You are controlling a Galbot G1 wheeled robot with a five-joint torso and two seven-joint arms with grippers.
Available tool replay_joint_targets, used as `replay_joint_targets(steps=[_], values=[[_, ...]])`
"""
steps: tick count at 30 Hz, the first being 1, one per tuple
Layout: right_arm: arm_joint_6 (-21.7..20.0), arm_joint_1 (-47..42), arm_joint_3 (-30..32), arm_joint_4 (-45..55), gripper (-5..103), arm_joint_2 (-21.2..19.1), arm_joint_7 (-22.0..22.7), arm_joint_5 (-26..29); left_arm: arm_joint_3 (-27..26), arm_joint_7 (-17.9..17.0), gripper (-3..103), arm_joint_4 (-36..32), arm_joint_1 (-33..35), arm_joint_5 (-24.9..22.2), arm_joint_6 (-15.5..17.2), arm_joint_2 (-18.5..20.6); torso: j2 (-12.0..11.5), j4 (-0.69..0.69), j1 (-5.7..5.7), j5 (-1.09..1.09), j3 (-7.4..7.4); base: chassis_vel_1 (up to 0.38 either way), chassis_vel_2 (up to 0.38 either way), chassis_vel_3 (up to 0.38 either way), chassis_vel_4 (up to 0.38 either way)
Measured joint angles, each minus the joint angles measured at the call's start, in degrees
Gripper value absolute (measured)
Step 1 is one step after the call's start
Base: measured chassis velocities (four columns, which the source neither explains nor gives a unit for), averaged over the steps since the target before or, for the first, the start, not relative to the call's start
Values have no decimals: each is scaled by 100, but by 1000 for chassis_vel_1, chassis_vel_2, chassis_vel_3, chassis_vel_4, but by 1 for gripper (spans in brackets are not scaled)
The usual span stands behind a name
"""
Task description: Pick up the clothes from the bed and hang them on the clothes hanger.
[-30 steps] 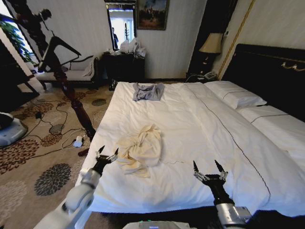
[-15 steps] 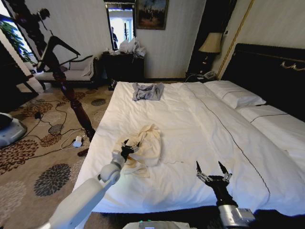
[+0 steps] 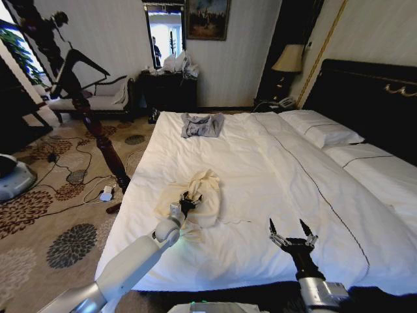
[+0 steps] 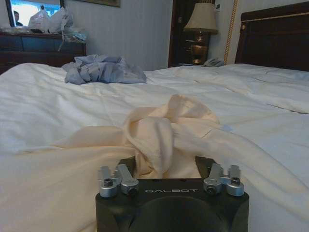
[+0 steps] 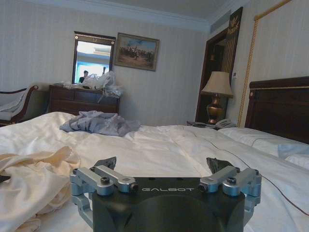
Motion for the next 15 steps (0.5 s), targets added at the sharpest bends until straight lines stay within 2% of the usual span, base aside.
replay_joint_targets(steps=[3,5,6,10,11,13,15], values=[[0,1,2,-4,100,-1,1,2,-40,-28,66,0,13,21,0,-5,0,-1,0,0,0,0,0,0,0],[3,6,2,-12,100,-2,1,2,-76,-47,55,-47,56,47,-4,22,0,0,0,0,0,0,0,0,0],[3,6,2,-12,100,-2,1,2,-76,-47,55,-47,56,47,-4,22,0,0,0,0,0,0,0,0,0],[4,20,-17,-15,100,-2,2,1,-183,-62,33,-152,158,106,-16,110,0,0,0,0,0,0,0,0,0],[4,20,-17,-15,100,-2,2,1,-183,-62,33,-152,158,106,-16,110,0,0,0,0,0,0,0,0,0],[4,25,-30,-15,100,-1,2,0,-249,-81,23,-204,202,127,-25,156,0,0,0,0,0,0,0,0,0],[4,25,-33,-15,100,-1,2,-1,-266,-81,23,-211,210,137,-28,169,0,0,0,0,0,0,0,0,0]])
